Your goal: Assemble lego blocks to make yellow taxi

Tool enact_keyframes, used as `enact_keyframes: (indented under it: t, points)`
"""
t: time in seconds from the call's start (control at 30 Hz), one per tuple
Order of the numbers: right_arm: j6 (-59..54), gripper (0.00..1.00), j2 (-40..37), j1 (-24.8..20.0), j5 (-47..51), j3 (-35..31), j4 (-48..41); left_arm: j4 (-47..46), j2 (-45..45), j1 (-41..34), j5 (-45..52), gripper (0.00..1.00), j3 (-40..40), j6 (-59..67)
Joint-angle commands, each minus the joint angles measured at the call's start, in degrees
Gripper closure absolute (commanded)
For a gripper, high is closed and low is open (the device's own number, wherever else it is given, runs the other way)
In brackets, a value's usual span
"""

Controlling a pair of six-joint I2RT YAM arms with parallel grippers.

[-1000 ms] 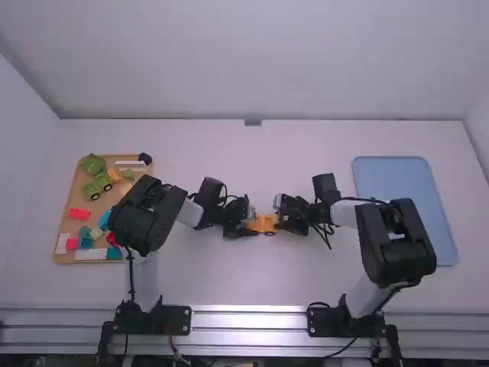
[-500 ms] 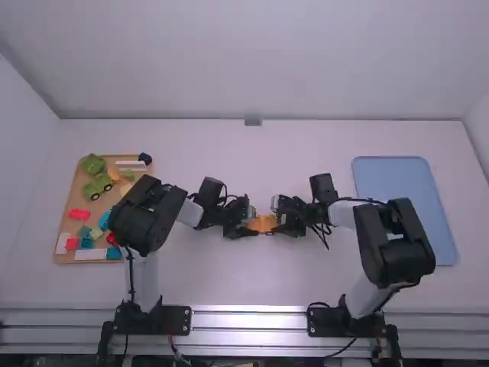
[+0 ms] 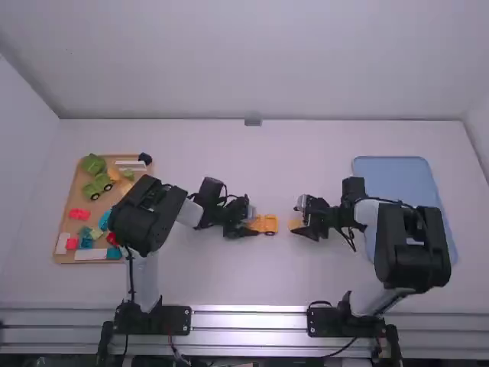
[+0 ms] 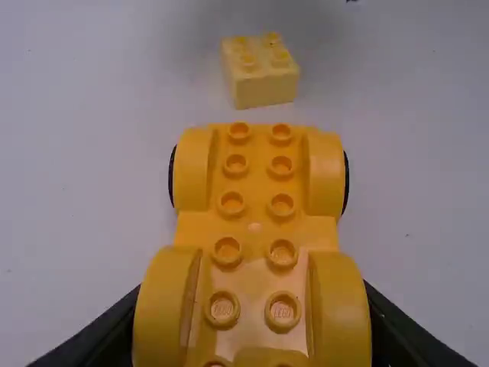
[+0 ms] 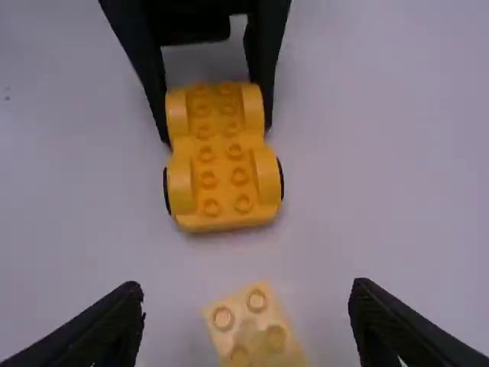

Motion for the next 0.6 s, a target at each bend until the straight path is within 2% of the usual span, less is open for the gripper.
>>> enact_keyframes:
  t: [0.0, 0.1, 0.3, 0.47, 0.57]
  points:
    - [-6.6, 0.28, 4.2, -1.6, -3.5, 1.7, -0.4, -1.8, 2.5, 0.2, -5.8, 0.56, -1.8, -1.9]
    - [-9.9, 0.28, 9.4, -3.4, -4.8, 4.9, -2.4, -1.8, 2.5, 0.2, -5.6, 0.56, -1.8, -1.9]
    - [-28.0, 0.28, 17.7, -4.0, -4.5, 14.6, -19.3, -1.3, 2.5, 0.2, -5.6, 0.56, -1.8, -4.0]
    - [-30.2, 0.30, 24.7, -2.7, -2.9, 22.5, -25.9, -0.7, 2.5, 0.2, -5.6, 0.56, -1.8, -5.0]
    - [-34.5, 0.32, 26.8, -2.3, -2.9, 24.5, -30.1, -0.9, 2.5, 0.2, -5.6, 0.56, -1.8, -5.0]
